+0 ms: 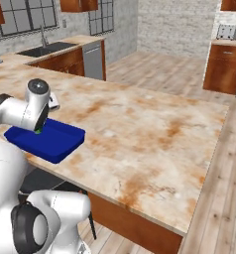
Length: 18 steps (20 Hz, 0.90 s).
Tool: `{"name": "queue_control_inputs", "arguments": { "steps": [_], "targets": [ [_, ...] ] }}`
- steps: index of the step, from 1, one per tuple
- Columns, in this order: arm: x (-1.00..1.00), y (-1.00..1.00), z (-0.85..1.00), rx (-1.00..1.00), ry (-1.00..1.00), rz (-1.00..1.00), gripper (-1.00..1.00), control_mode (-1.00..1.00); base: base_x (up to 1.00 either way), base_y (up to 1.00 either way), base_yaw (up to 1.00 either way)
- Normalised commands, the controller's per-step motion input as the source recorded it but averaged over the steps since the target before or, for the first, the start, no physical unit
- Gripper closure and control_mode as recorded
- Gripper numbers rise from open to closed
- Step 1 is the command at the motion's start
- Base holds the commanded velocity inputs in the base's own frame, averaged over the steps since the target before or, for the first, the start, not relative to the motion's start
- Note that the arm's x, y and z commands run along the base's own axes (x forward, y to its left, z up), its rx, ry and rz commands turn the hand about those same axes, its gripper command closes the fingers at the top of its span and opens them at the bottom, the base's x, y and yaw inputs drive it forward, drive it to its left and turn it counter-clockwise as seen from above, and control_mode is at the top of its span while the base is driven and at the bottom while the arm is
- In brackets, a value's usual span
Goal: There is a tray on the dining counter. Grab the cup, mug, and pitcher and place them on the tray. The pitcher may be placed next to the tray if it cannot fit the tray.
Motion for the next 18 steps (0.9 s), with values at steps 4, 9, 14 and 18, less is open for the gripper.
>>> {"name": "queue_control_inputs", "arguments": {
  "steps": [4,9,14,18],
  "targets": [
    [0.27,0.04,-0.38,0.02,0.0,0.0,1.0,-1.0,0.0,0.0,0.0],
    [0.28,0.09,-0.32,0.03,0.0,0.0,1.0,-1.0,0.0,0.0,0.0],
    [0.36,0.17,-0.26,0.05,0.0,0.0,1.0,-1.0,0.0,0.0,0.0],
    [0.3,0.07,-0.28,0.06,0.0,0.0,1.0,-1.0,0.0,0.0,0.0]
  ]
}}
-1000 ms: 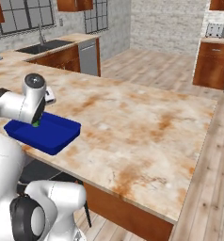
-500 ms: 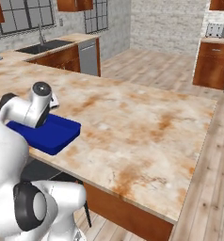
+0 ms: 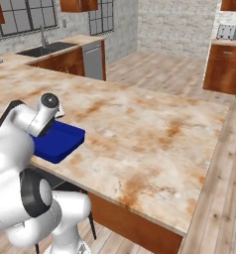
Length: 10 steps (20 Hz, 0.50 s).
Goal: There is a tray on the dining counter. Grab the cup, mug, and pitcher and place them on the tray. The pitcher may be placed next to the tray if it cannot fit the tray.
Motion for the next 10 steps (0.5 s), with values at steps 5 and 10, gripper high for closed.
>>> {"name": "queue_control_inputs", "arguments": {
  "steps": [5,10],
  "targets": [
    [0.28,0.1,-0.32,0.04,0.0,0.0,1.0,-1.0,0.0,0.0,0.0],
    [0.25,0.12,-0.32,0.01,0.0,0.0,1.0,-1.0,0.0,0.0,0.0]
  ]
}}
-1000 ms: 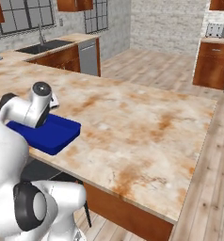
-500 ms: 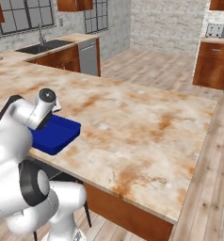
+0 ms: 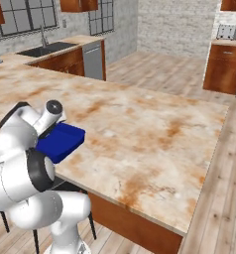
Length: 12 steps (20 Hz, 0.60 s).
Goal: There is a tray on the dining counter. Grab the cup, mug, and pitcher and place them on the tray. The pitcher may be placed next to the tray if it cannot fit the tray.
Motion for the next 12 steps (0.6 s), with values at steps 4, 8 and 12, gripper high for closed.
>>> {"name": "queue_control_inputs", "arguments": {
  "steps": [4,8,12],
  "targets": [
    [0.28,0.21,-0.29,0.01,0.0,0.0,1.0,-1.0,0.0,0.0,0.0],
    [0.29,0.28,-0.24,0.0,0.0,0.0,1.0,-1.0,0.0,0.0,0.0],
    [0.3,0.3,-0.23,0.0,0.0,0.0,1.0,-1.0,0.0,0.0,0.0]
  ]
}}
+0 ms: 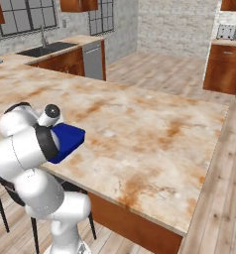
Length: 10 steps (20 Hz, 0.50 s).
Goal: There is a tray on the dining counter. Grab the cup, mug, and pitcher and place them on the tray. The pitcher may be placed next to the tray if it cannot fit the tray.
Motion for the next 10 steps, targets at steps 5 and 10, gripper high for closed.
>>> {"name": "queue_control_inputs", "arguments": {
  "steps": [5,10],
  "targets": [
    [0.28,0.2,-0.26,0.0,0.0,0.01,1.0,-1.0,0.0,0.0,0.0],
    [0.25,0.03,-0.34,0.0,0.0,0.03,1.0,-1.0,0.0,0.0,0.0]
  ]
}}
